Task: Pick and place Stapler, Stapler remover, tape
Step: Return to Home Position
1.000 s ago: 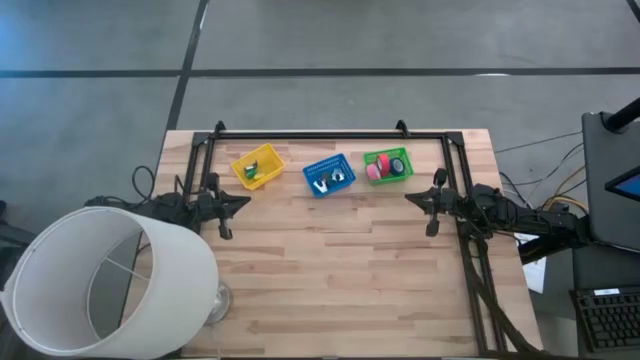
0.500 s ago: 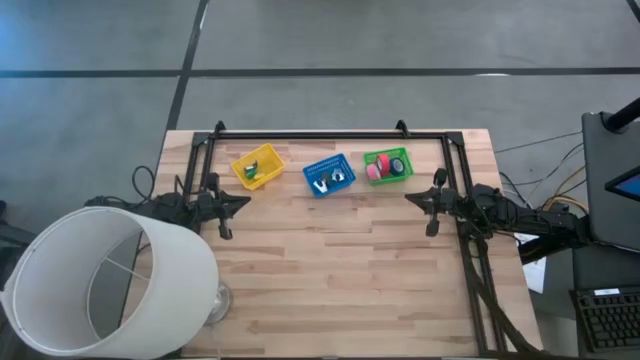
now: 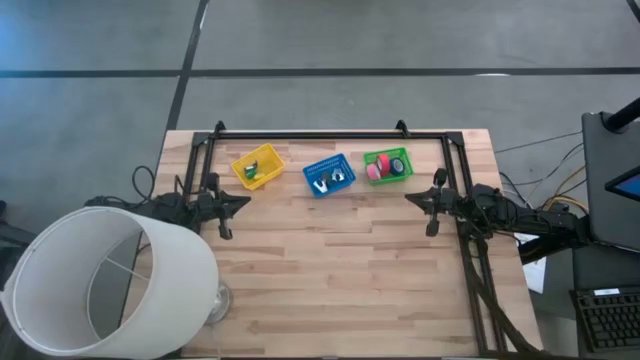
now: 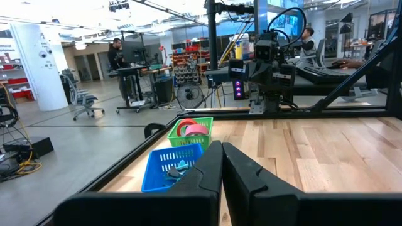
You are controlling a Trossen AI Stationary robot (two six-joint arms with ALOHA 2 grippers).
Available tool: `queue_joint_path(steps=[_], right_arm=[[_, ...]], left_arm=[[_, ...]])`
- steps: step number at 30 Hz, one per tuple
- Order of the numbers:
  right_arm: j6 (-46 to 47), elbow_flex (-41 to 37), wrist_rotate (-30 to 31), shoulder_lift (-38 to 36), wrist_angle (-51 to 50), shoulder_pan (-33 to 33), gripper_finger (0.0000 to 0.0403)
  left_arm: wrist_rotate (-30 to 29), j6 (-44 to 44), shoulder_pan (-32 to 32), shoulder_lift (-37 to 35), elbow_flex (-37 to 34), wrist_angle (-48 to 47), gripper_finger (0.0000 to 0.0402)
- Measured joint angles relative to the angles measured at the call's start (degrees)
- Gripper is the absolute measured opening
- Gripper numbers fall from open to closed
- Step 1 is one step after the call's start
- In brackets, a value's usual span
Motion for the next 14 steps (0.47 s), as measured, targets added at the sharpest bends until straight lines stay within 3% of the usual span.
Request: queue_joint_path(steps=[14], right_arm=[[0.69,0.00,0.00,0.00,0.00,0.02,0.0008]], left_arm=[[0.01,0.00,0.02,0.00,0.00,0.00,0.0012]])
